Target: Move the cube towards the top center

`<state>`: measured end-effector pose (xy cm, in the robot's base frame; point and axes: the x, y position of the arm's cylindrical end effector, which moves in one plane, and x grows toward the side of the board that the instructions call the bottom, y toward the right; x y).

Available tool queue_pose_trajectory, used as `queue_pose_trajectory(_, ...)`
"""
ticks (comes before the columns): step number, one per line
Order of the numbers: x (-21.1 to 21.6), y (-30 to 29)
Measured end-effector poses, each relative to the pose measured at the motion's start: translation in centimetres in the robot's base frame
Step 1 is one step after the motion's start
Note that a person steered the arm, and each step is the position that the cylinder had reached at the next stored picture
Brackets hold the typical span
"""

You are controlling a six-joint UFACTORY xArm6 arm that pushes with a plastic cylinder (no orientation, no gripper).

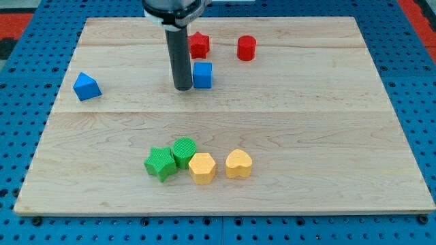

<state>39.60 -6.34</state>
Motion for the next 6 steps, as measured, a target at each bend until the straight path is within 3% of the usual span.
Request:
queue_pose_trajectory(1, -4.2, 5.4)
queue_pose_trajectory(2, -9.3, 5.4)
queue_pose_trajectory(3, -8.1, 6.8)
queue_pose_trajectory(4, -2.3, 8.2)
queue_pose_trajectory(5, -2.8, 17.2)
queue_pose_trajectory(6, -5.9, 19.6)
